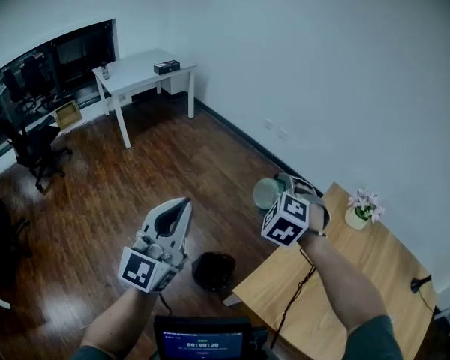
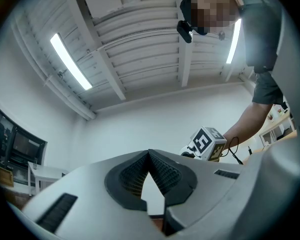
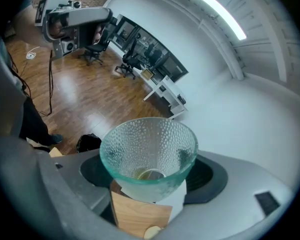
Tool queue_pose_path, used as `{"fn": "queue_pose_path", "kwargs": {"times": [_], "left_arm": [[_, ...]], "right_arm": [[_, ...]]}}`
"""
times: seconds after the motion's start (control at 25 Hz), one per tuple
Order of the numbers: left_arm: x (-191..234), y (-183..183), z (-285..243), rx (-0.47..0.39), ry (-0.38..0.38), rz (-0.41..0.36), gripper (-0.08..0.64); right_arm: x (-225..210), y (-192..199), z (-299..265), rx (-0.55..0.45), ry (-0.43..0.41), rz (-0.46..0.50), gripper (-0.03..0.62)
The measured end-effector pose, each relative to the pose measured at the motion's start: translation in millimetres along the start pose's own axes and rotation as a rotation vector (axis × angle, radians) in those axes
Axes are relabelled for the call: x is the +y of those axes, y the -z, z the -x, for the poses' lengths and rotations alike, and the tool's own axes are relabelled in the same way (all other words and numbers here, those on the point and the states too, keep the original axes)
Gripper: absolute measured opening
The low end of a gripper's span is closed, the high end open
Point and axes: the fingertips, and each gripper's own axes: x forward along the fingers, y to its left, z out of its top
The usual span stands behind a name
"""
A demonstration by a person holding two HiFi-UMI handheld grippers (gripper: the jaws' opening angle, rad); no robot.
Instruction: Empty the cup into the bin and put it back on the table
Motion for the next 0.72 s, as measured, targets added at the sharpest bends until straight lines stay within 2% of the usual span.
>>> {"fn": "queue_pose_path", "kwargs": {"times": [0.24,0.72], "left_arm": [[7,6,3,0.008,-0.004,0.007,-0.009],[15,13,16,0.042,-0.011,0.015,-0.009]], "right_arm": [[1,-13,6,0.015,0.039,0.110,0.391],[4,-22,4,0.044,0.063,0.190,0.391]]}}
